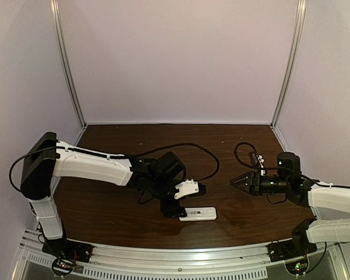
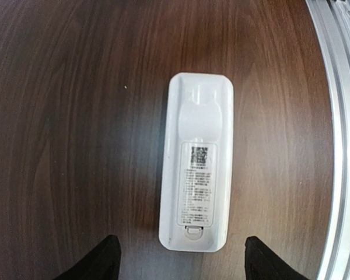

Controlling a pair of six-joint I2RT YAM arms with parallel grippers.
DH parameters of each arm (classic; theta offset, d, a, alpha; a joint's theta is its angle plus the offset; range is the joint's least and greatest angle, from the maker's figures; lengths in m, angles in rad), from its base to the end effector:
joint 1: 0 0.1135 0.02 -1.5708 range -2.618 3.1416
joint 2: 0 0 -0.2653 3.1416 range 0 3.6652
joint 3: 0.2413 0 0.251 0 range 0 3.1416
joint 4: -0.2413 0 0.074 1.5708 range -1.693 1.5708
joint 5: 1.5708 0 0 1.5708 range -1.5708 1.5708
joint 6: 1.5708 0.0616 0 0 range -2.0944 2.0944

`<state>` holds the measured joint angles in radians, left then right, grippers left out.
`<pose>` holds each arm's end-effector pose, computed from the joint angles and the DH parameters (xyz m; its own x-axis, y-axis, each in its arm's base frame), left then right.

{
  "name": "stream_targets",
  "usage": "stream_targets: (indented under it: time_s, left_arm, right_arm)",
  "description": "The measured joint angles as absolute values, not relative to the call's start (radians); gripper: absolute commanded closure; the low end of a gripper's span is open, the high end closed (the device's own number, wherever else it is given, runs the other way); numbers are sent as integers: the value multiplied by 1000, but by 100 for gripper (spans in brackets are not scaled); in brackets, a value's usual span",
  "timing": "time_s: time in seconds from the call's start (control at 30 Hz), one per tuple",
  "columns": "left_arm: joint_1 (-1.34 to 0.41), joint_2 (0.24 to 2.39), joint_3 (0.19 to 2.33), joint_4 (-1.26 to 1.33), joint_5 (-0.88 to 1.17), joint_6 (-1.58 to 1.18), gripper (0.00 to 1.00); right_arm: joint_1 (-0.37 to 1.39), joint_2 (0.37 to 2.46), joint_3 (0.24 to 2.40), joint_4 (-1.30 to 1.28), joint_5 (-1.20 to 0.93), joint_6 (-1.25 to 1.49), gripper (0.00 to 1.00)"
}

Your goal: Load the batteries into the remote control

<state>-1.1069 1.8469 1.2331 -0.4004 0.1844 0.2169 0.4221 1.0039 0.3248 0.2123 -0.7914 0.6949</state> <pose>0.1676 -0.3603 0.1632 -0.1725 0.8175 -0.5494 0.9826 0.1815 -0.0383 0.1733 0.1258 0.1781 -0.8708 0.1023 -0.4810 -0.4034 0.4106 0.8177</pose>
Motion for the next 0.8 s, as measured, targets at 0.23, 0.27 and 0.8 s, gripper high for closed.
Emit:
stream_targets:
  time_s: [0.23,0.27,0.8]
  left_arm:
    - [-1107,1934,1254,-443,182,266,21]
    - [-1108,1948,1261,-447,179,271,21]
    - [-1153,2115,1451,-467,200,294,47]
  right_arm:
    - [384,942,325,202,-807,686,28]
    - [379,938,325,200,-808,685,28]
    - [295,904,324,168,-849,680,28]
